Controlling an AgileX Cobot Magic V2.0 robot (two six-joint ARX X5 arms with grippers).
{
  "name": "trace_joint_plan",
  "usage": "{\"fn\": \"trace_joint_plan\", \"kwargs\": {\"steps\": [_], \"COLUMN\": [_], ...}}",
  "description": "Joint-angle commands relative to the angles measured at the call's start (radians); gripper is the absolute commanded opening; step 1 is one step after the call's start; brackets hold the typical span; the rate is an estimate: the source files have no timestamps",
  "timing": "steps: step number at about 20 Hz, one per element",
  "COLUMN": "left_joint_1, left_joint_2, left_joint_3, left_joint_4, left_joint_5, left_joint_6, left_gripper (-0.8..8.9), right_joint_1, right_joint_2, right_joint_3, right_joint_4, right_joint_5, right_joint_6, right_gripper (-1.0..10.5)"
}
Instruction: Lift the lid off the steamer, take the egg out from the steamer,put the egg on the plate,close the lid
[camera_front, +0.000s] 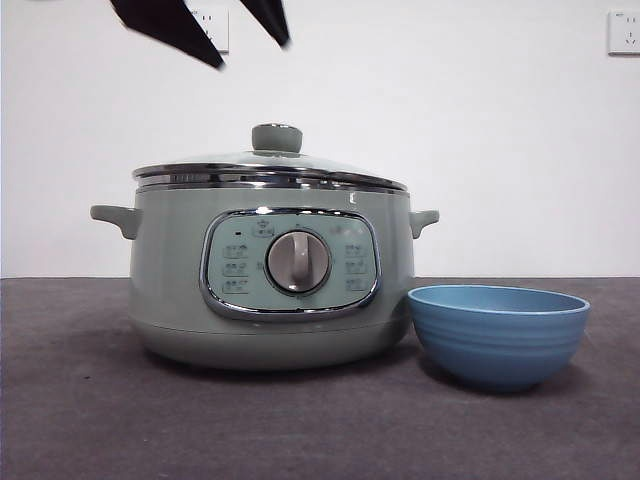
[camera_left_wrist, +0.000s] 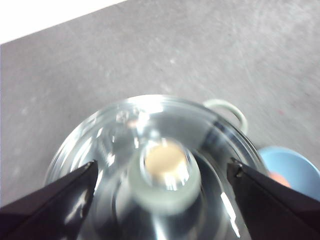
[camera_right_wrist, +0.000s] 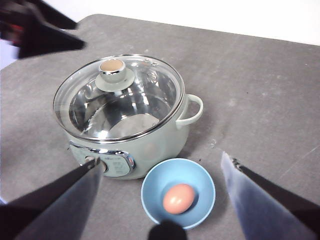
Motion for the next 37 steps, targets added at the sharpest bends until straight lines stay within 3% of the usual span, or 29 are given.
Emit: {"fn": "trace_joint_plan", "kwargs": {"steps": [1, 10, 15, 21, 37], "left_joint_1": [-0.002, -0.002, -0.002, -0.002, -0.001], "left_joint_2": [-0.092, -0.346, -0.419, -0.435, -0.435], "left_joint_3": [-0.008, -0.008, -0.008, -0.008, -0.008], "left_joint_4": [-0.105, -0.404, -0.486, -0.554, -0.555], "left_joint_5": [0.034, 0.156, 0.189, 0.206, 0.202], "left_joint_6": [-0.015, -0.043, -0.048, -0.044, -0.04], "left_gripper": [4.4, 4.38, 4.15, -0.24, -0.04], "right_joint_1": [0.001, 0.001, 0.001, 0.002, 0.002], "right_joint_2": [0.0, 0.029, 0.049, 0.068, 0.068], "right_joint_3": [0.001, 0.001, 0.001, 0.001, 0.001], "right_joint_4": [-0.012, -0.125, -0.181, -0.223, -0.227], "right_joint_5": [-0.048, -0.192, -0.202, -0.202, -0.196], "right_joint_6": [0.006, 0.007, 0.006, 0.006, 0.006], "right_gripper": [4.1, 4.1, 3.9, -0.2, 0.0]}}
